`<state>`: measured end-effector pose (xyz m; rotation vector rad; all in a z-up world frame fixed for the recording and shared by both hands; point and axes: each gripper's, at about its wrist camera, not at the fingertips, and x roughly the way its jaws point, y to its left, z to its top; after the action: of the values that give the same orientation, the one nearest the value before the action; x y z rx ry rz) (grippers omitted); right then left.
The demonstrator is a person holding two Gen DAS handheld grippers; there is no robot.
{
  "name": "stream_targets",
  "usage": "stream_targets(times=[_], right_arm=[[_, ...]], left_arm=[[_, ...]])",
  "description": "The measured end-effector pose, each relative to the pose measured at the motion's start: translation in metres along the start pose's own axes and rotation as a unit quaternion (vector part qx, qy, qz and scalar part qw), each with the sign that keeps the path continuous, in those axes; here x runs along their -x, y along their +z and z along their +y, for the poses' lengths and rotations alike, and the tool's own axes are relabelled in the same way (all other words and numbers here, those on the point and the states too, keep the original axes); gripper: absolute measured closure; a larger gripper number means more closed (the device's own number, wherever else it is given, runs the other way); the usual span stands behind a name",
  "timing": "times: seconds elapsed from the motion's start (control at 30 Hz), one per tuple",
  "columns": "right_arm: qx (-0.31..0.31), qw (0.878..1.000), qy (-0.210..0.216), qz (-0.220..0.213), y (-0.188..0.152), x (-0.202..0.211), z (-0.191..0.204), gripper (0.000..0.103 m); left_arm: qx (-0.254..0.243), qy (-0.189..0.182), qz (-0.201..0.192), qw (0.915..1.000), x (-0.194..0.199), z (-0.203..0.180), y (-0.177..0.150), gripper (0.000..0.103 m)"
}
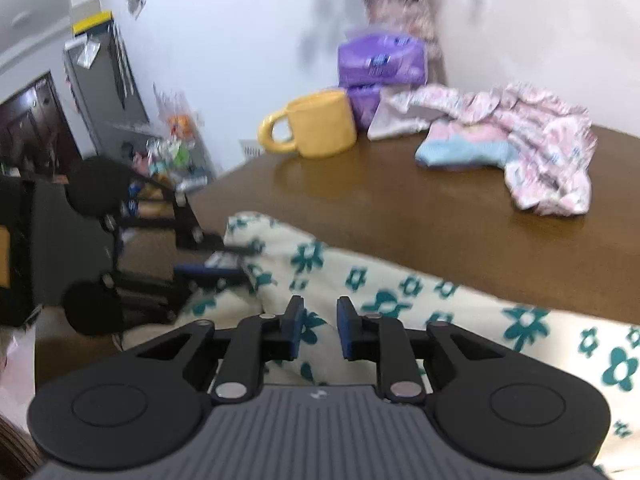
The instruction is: Fold clothes
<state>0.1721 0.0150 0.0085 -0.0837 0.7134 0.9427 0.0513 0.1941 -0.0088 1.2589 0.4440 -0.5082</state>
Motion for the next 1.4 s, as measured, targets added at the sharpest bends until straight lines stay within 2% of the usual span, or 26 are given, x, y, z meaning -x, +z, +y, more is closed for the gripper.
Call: stream_targets(times=[0.07,0.13,0.2,0.23,0.33,0.4,0.53,0.6,0.7,0.9,1.1,1.23,1.4], right_arm=[[0.018,1.0,-0.008,0.002,-0.003,-0.002,0.005,0.087],[0.035,0.999,-0.016,0.002,-0.005,-0.002,0.01,0.087],[0.039,0.999,-0.018,0.001,-0.007,-0.002,0.012,0.087],[0.041,0.999,-0.019,0.0,-0.008,-0.002,0.012,0.087],[0.047,0.999,-0.021,-0.002,-0.009,-0.001,0.014,0.087],[0.055,0.998,-0.027,-0.004,-0.009,-0.001,0.016,0.087],[0.069,0.997,-0.036,-0.007,-0.011,-0.002,0.021,0.087],[0.069,0.997,-0.037,-0.009,-0.011,-0.002,0.021,0.087],[0.069,0.997,-0.037,-0.011,-0.012,-0.001,0.021,0.087],[0.064,0.997,-0.03,-0.011,-0.012,0.0,0.019,0.087],[0.059,0.998,-0.017,-0.011,-0.013,0.001,0.016,0.086],[0.062,0.998,-0.012,-0.009,-0.014,0.003,0.015,0.086],[0.078,0.997,-0.009,-0.002,-0.015,0.007,0.015,0.085]], left_arm=[[0.027,0.002,0.003,0.9996,-0.007,0.012,0.007,0.085],[0.071,0.012,0.009,0.9974,-0.002,0.024,0.002,0.085],[0.12,0.026,0.017,0.9923,0.006,0.037,-0.007,0.085],[0.161,0.031,0.014,0.9864,0.008,0.047,-0.009,0.085],[0.279,0.039,0.001,0.9594,0.014,0.075,-0.013,0.085],[0.357,0.019,-0.02,0.9338,0.013,0.092,-0.01,0.085],[0.459,-0.016,-0.014,0.8884,-0.006,0.106,0.001,0.085],[0.477,-0.011,0.011,0.8787,-0.019,0.105,0.006,0.085],[0.493,0.004,0.044,0.8688,-0.034,0.096,0.006,0.086],[0.573,-0.006,0.03,0.8189,-0.038,0.083,-0.015,0.085],[0.605,0.001,0.02,0.7957,-0.024,0.073,-0.025,0.084],[0.61,0.007,0.015,0.7924,-0.025,0.066,-0.027,0.084],[0.637,0.003,0.005,0.7709,-0.025,0.066,-0.035,0.083]])
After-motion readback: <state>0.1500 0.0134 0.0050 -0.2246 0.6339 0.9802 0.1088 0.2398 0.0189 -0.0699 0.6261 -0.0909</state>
